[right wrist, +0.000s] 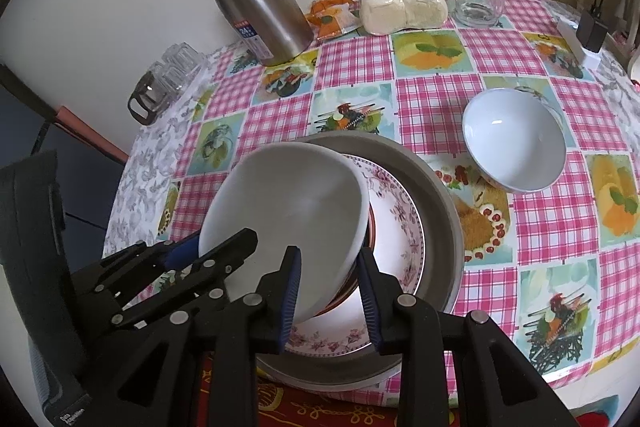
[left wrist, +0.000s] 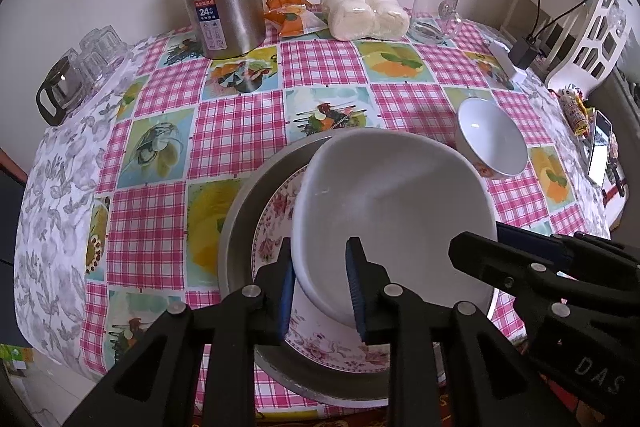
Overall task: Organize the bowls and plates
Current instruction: 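Lower the square bowl into the red-rimmed bowl inside the basin, then open both tools and withdraw from the square bowl, then move both tools to the white round bowl and close on its rim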
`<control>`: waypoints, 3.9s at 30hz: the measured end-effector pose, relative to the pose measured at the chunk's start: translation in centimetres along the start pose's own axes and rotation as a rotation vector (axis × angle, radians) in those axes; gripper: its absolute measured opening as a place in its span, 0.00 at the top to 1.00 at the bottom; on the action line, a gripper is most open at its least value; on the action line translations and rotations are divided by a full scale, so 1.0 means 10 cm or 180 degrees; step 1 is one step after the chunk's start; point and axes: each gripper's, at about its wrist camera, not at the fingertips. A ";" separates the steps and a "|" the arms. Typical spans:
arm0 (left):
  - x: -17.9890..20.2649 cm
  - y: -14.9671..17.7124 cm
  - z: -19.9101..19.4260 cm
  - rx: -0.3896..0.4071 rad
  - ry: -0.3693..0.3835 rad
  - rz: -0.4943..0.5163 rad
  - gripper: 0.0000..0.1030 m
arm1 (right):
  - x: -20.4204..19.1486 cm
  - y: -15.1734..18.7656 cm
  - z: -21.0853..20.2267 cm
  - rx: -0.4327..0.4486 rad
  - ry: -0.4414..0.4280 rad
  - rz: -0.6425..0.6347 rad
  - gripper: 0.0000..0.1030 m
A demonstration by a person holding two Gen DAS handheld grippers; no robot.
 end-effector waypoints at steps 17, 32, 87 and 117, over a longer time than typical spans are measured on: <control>-0.02 -0.02 -0.05 0.0090 0.0031 -0.0052 0.74 | 0.02 -0.02 -0.08 0.0119 -0.0066 0.0070 0.69; -0.26 -0.09 -0.36 0.0571 0.0018 -0.0449 0.41 | -0.01 -0.06 -0.27 0.0538 0.0139 -0.0035 0.41; 0.68 -0.99 -0.27 0.0663 0.0223 -0.0346 0.13 | 1.47 -0.45 -0.52 0.1170 0.0960 0.0898 0.00; 1.59 -1.26 1.03 -0.0177 0.0113 -0.0153 0.32 | 2.42 -0.46 0.15 0.0572 0.0820 0.1614 0.24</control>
Point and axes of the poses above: each gripper's, at about its wrist camera, not at the fingertips, and z roughly the way its jaws point, x to its right, y to its underside, and after that the axes turned 1 degree about -x, right-handed
